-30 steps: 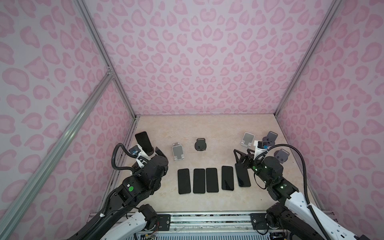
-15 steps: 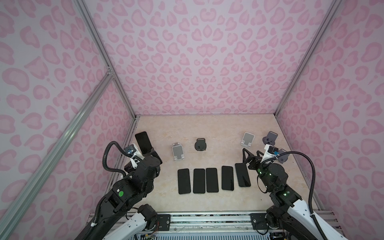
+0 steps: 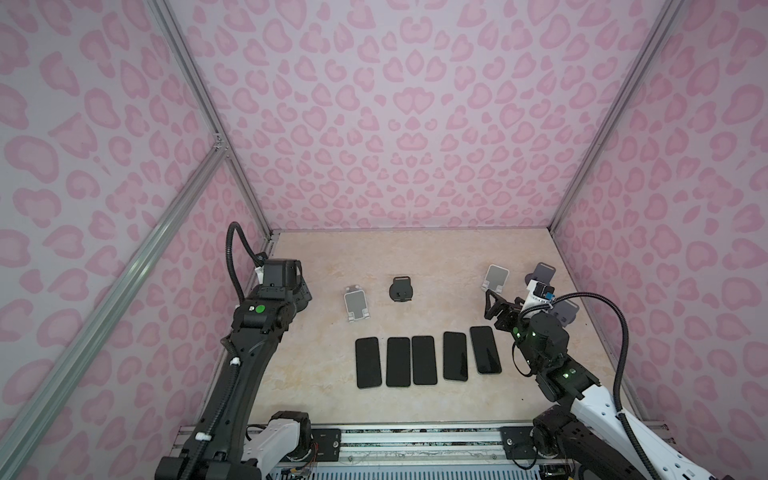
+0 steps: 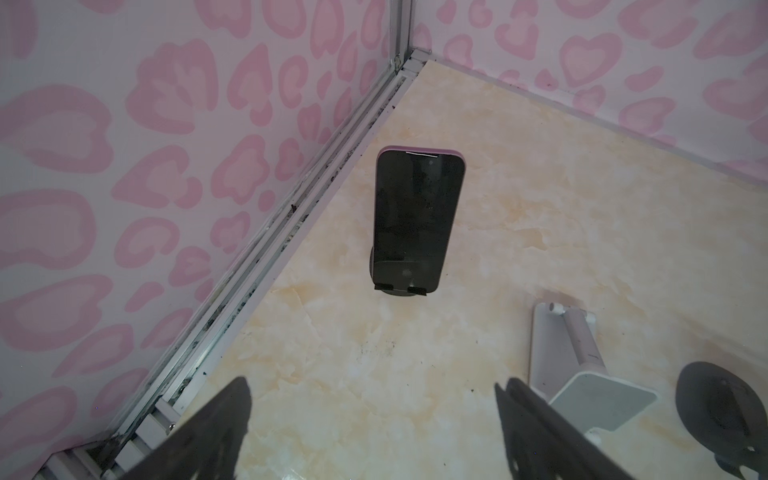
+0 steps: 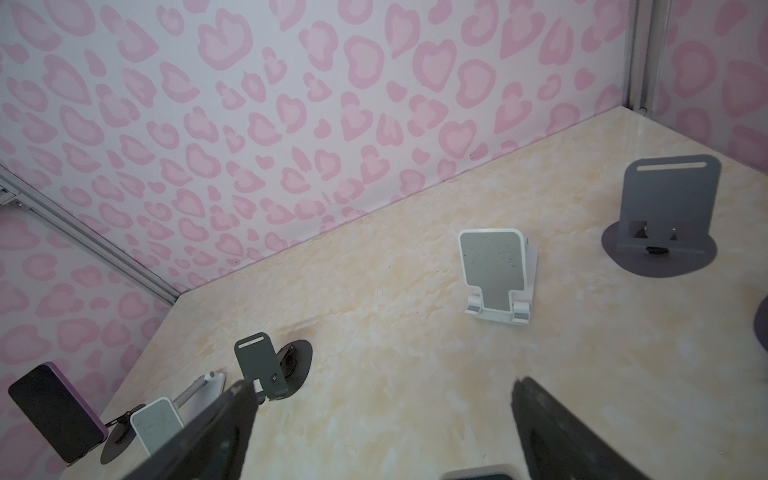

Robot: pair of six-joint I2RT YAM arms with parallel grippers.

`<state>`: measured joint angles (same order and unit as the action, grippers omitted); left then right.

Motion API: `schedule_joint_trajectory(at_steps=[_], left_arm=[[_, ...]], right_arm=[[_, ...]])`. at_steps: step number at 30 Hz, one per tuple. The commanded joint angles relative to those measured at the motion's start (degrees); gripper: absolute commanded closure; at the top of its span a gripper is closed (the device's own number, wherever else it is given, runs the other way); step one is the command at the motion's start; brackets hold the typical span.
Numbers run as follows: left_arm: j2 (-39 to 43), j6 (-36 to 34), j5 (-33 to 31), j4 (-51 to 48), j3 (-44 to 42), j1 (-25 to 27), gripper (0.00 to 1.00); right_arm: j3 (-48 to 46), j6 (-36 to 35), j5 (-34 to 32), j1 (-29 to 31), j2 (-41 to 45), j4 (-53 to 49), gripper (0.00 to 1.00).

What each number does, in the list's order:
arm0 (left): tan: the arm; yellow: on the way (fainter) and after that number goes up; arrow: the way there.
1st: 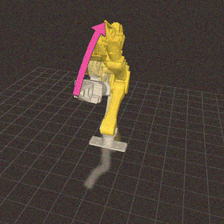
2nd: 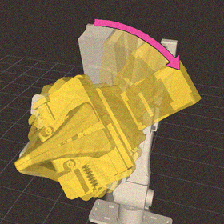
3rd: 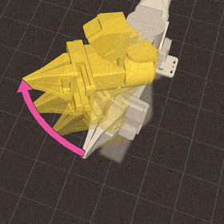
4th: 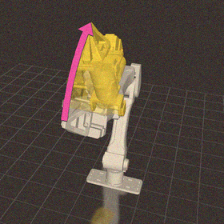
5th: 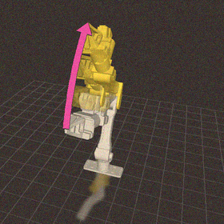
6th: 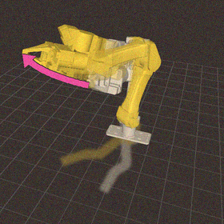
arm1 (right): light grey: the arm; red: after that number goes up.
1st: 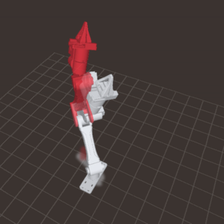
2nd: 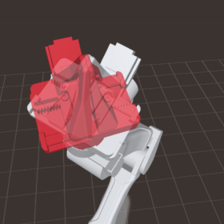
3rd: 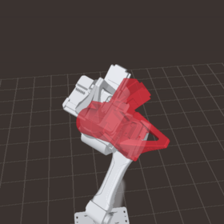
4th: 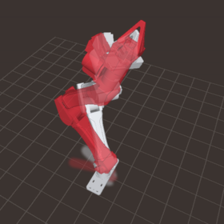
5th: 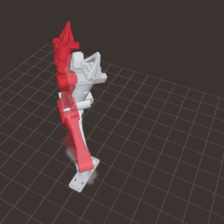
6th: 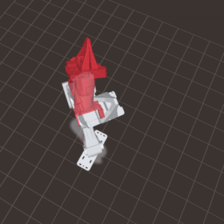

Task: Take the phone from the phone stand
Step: 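Move the left gripper toward the purple-edged phone while the right gripper draws back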

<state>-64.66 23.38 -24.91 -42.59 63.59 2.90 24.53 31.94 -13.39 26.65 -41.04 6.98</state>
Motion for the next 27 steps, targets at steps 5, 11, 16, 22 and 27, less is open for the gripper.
schedule_joint_trajectory(at_steps=[5, 11, 16, 22, 27], left_arm=[[-9.34, -5.69, 6.06, 4.96, 4.70, -4.17, 0.04], [-14.45, -6.85, 7.92, 8.51, 7.29, -5.75, 0.04], [-19.09, -7.82, 8.31, 9.52, 10.43, -5.88, 0.04], [-22.41, -8.24, 6.01, 9.85, 12.36, -6.38, 0.04], [-24.89, -8.78, 5.75, 10.80, 13.10, -6.68, 0.04]], right_arm=[[0.50, 2.07, 1.12, -1.53, -1.98, -1.27, 0.02], [0.40, 2.07, 3.85, -3.04, -3.46, -0.77, 0.02], [0.49, 1.19, 5.24, -4.48, -3.31, -1.06, 0.02], [-0.27, 0.92, 6.55, -6.21, -2.28, -1.62, 0.02], [-0.79, 1.19, 7.84, -7.00, -1.59, -1.94, 0.02]])
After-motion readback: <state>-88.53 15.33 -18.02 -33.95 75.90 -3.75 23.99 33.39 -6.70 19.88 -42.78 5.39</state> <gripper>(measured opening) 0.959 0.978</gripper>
